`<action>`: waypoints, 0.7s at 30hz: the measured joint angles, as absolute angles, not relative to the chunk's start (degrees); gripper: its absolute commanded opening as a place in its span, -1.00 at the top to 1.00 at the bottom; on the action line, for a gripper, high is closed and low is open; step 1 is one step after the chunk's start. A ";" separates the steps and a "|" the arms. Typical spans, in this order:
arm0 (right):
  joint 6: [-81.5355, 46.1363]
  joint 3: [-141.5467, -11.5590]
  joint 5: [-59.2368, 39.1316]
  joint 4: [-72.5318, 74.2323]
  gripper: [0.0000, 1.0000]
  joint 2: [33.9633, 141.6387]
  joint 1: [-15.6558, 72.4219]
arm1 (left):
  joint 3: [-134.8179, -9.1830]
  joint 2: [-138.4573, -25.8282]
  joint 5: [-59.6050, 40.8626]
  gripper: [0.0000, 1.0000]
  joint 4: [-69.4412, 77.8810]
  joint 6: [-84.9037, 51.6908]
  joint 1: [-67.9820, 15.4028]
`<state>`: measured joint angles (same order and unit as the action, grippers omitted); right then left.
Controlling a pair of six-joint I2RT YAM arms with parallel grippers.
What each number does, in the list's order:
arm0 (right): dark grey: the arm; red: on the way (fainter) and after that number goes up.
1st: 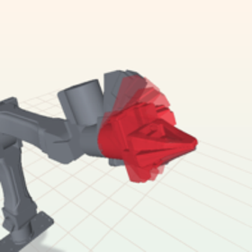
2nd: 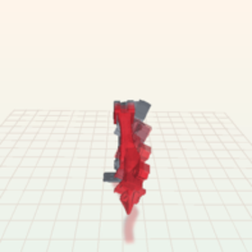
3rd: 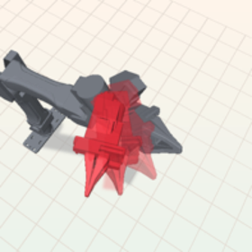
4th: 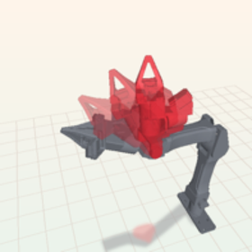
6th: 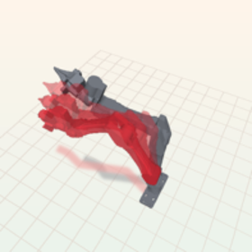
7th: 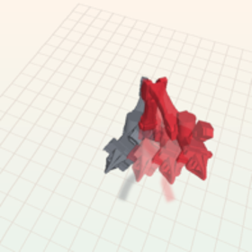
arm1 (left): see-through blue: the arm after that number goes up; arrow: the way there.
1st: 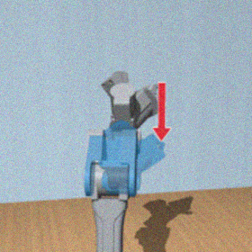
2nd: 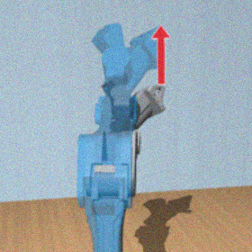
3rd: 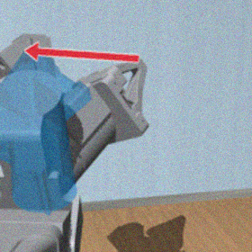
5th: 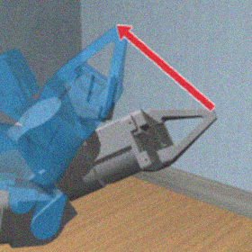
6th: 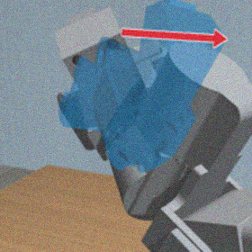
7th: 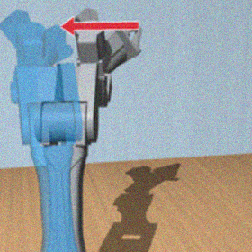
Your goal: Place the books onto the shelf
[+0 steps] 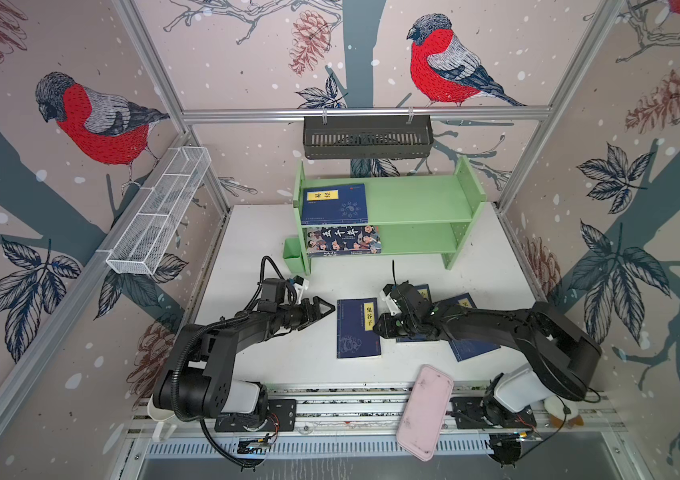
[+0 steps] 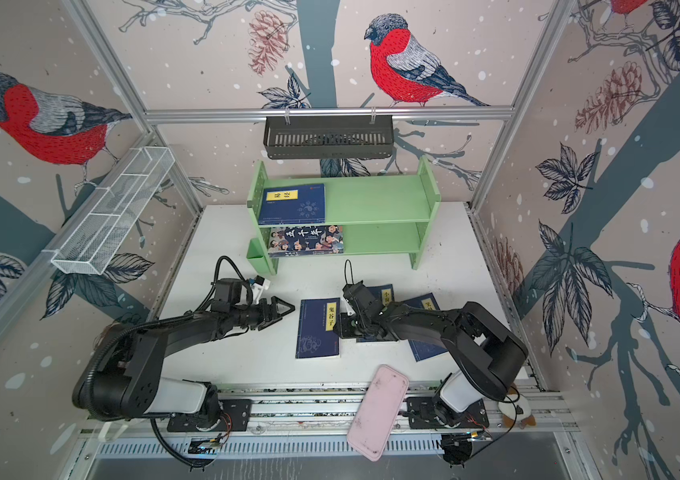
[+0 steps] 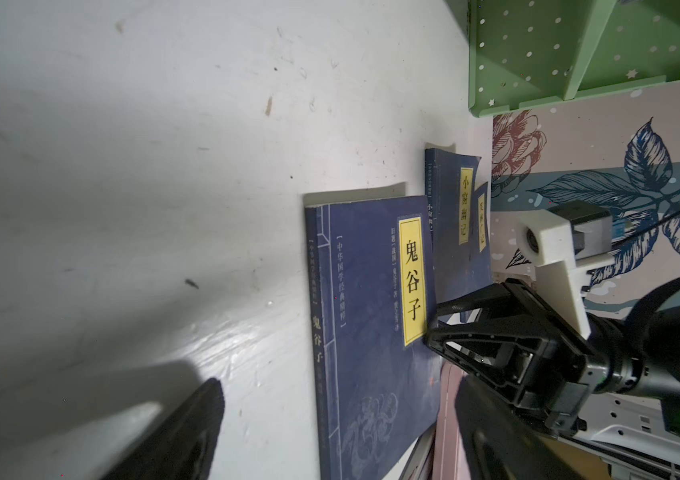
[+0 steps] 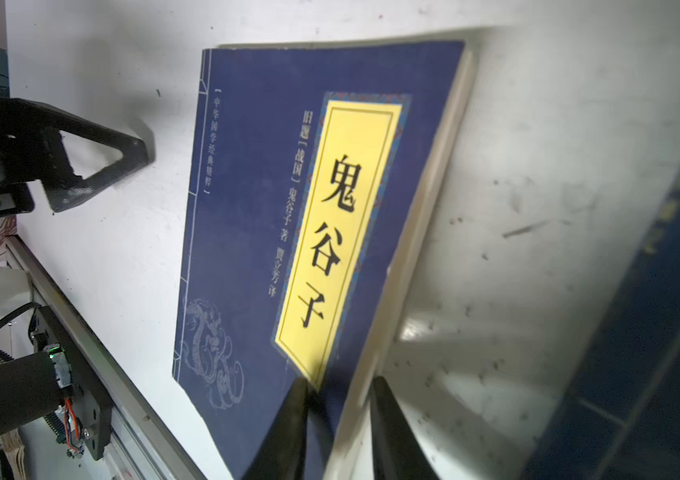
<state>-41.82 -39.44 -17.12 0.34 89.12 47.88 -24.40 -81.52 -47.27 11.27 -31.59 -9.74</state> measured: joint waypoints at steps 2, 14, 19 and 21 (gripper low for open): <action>-41.85 -39.77 -17.10 0.38 0.24 89.25 47.92 | -24.75 -81.97 -46.74 -0.69 11.16 -31.14 -10.00; -43.33 -36.32 -18.74 4.91 0.14 89.32 45.58 | -26.55 -84.71 -44.95 -0.53 10.83 -26.98 -14.24; -43.77 -36.01 -22.55 9.52 0.14 91.42 44.86 | -26.15 -86.65 -46.85 -0.38 13.19 -26.63 -14.94; -43.97 -35.99 -23.81 11.05 0.16 92.29 44.84 | -25.89 -87.57 -47.97 -0.33 14.39 -26.63 -15.16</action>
